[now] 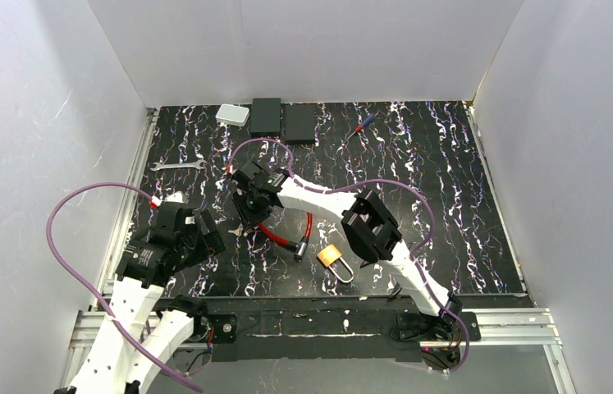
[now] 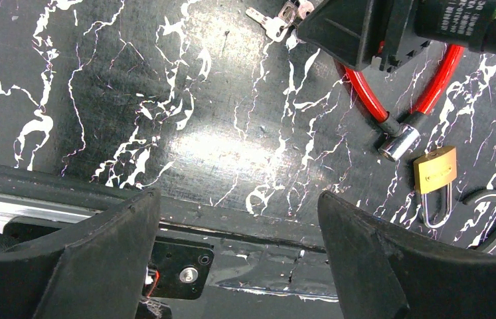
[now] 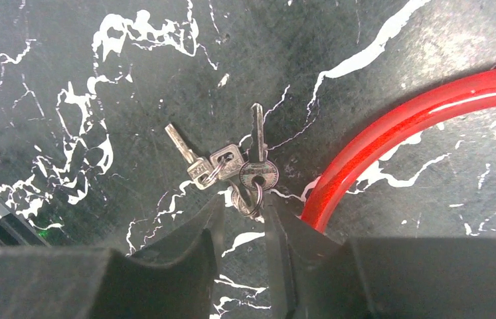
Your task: Unlock with the key
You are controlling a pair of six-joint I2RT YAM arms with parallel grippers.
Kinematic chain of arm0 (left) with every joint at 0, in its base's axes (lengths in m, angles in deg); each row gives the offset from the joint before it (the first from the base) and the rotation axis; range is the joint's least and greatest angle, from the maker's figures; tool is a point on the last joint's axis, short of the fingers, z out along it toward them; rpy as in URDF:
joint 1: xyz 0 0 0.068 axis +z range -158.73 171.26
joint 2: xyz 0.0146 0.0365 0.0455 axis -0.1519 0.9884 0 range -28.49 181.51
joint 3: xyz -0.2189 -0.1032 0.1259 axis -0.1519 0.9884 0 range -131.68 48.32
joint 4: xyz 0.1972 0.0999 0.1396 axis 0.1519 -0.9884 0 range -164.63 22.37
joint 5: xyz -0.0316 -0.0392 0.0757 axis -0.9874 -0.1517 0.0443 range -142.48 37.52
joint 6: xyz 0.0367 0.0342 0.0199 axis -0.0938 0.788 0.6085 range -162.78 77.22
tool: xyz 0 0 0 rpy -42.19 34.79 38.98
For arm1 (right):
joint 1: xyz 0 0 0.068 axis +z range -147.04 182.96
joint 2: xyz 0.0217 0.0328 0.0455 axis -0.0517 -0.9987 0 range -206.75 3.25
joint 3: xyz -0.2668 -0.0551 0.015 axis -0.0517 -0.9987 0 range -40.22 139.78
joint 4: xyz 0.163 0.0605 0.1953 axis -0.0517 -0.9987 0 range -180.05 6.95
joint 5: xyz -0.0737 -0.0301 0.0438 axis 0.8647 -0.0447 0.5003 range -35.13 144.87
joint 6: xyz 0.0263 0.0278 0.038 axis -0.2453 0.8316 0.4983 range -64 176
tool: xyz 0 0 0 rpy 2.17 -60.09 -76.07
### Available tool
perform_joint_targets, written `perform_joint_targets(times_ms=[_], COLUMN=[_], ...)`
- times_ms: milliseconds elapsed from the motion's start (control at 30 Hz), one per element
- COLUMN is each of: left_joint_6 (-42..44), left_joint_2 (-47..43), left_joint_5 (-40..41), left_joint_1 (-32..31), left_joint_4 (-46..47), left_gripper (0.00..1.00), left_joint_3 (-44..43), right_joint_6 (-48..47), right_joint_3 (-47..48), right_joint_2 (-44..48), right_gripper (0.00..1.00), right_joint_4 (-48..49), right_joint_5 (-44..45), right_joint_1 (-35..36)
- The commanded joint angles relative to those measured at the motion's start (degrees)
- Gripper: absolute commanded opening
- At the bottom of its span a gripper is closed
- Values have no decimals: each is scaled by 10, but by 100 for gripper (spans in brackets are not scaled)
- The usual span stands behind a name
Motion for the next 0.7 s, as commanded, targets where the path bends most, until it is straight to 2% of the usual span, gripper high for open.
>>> perform_joint_targets(times_ms=[0,133,167,233,367,400,667], left_joint_6=[-2,-3,-3,-3,-1,0,25], left_joint_2=[3,3,3,4,8,14,13], left_joint_5=[12,12,13,13,7,13,11], left_joint_1=[1,1,0,1,1,0,1], left_joint_4=[-4,-4,-4,-4,-3,-2,7], left_gripper=[86,85,85,85,87,98,98], left_joint_3=[7,7,7,7,6,3,-27], right_joint_6=[13,16,16,15,4,1,-8], right_joint_3=[25,24,22,24,13,8,-24], right_joint_2=[-22,-30,-28,-17,31,49,100], right_gripper=[33,24,19,1,1,1,1], right_joint_4=[1,-2,-2,-1,4,9,7], right_joint_5=[-8,-7,-5,-6,-17,-24,-34], right_joint_1=[-4,-7,-8,-14,-30,-34,-35])
